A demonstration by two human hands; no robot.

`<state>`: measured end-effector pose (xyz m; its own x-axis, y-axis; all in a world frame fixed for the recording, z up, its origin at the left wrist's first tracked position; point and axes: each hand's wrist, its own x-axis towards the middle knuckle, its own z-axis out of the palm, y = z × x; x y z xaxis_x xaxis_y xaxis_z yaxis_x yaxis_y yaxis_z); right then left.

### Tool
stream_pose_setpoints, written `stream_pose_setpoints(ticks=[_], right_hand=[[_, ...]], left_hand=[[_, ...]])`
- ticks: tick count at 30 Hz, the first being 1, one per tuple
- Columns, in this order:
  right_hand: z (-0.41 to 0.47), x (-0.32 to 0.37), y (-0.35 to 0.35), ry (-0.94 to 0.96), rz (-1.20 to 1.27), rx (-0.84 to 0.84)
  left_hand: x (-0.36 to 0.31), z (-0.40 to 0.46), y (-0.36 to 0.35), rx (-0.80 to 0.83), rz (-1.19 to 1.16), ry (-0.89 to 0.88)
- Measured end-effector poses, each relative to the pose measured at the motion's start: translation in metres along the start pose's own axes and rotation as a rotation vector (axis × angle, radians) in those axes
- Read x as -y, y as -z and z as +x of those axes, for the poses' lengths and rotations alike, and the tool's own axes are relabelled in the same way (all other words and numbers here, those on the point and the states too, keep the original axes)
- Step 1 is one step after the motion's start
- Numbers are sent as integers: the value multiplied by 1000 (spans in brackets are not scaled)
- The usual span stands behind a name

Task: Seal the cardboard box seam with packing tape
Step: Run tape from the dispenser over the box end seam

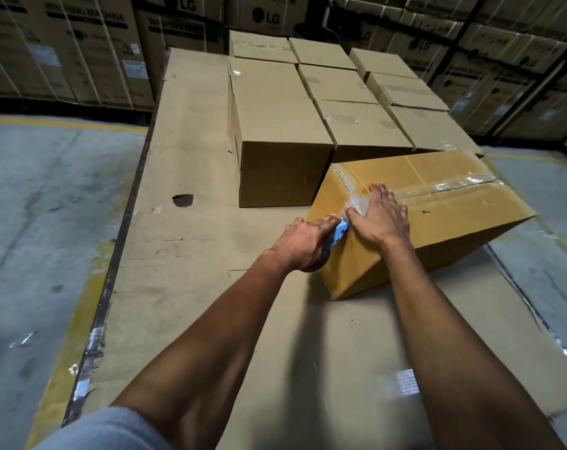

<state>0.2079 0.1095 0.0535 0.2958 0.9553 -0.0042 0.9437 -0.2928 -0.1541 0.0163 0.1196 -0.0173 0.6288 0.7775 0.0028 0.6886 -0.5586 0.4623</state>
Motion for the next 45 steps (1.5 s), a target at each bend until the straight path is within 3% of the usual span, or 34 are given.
stream_pose_setpoints(ticks=[14, 23, 33, 45], right_hand=[[4, -3, 1, 4, 7, 28], [7, -3, 0, 6, 22, 16], [5, -3, -1, 0, 28, -10], [-3, -3, 3, 18, 79, 16]], left_hand=[[-3, 8, 15, 57, -5, 35], [-7, 24, 43, 195, 23, 41], [-15, 24, 50, 260, -83, 56], [-21, 8, 38, 188, 63, 119]])
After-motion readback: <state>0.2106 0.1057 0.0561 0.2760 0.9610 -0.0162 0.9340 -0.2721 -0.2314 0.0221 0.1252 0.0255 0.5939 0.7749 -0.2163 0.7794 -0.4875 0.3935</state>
